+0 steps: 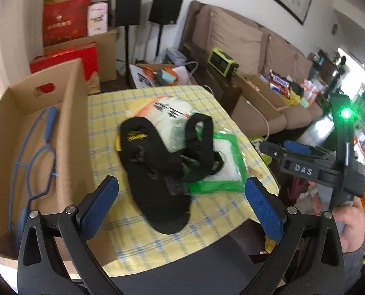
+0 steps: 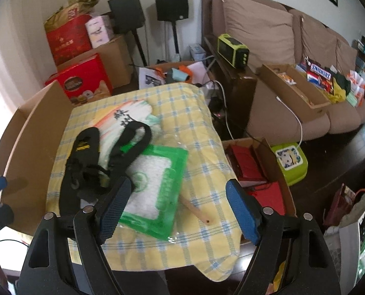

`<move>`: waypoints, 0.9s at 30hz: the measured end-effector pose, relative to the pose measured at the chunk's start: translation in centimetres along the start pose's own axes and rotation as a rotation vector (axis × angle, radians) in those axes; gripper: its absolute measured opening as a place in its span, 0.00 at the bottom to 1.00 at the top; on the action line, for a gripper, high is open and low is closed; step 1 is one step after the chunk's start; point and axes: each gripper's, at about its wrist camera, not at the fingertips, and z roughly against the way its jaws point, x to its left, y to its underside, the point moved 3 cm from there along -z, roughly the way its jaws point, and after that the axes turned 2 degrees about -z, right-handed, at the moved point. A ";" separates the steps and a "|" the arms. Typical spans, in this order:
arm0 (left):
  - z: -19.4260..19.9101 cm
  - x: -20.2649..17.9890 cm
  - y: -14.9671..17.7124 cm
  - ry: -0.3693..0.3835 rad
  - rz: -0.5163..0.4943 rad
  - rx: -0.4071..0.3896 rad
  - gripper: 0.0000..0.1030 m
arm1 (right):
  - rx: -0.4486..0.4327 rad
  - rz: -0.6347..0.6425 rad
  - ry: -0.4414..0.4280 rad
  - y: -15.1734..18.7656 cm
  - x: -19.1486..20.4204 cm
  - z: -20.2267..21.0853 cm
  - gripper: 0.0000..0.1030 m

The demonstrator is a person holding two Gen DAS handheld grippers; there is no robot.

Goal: Organize objects
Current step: 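Move the left gripper back toward the sandal and green bag, then reach the left gripper to the green-bordered bag beside the sandal straps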

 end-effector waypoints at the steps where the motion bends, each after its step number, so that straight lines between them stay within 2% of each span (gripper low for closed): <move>1: -0.5 -0.5 0.2 0.003 -0.007 0.008 0.99 | 0.009 -0.007 0.000 0.1 -0.4 -0.3 0.72; 6: -3.0 -2.2 1.0 0.010 -0.029 0.061 0.96 | 0.053 -0.031 -0.008 0.8 -1.6 -1.8 0.52; 9: -4.3 -2.9 1.5 0.019 -0.044 0.090 0.95 | 0.083 -0.053 -0.033 1.4 -2.0 -2.8 0.48; 13: -6.9 -3.0 2.0 0.008 -0.046 0.150 0.74 | 0.130 -0.078 -0.072 2.1 -2.2 -4.4 0.40; 14: -7.5 -2.9 2.2 0.003 -0.043 0.164 0.70 | 0.143 -0.086 -0.083 2.3 -2.2 -4.8 0.39; 18: -9.6 -2.8 2.3 -0.029 -0.051 0.187 0.66 | 0.168 -0.109 -0.114 2.9 -2.4 -5.8 0.36; 24: -11.6 -2.1 2.2 -0.053 -0.034 0.213 0.66 | 0.172 -0.132 -0.133 3.0 -2.4 -6.3 0.36; 27: -12.2 -1.8 2.0 -0.047 -0.017 0.224 0.66 | 0.166 -0.134 -0.147 2.9 -2.4 -6.1 0.32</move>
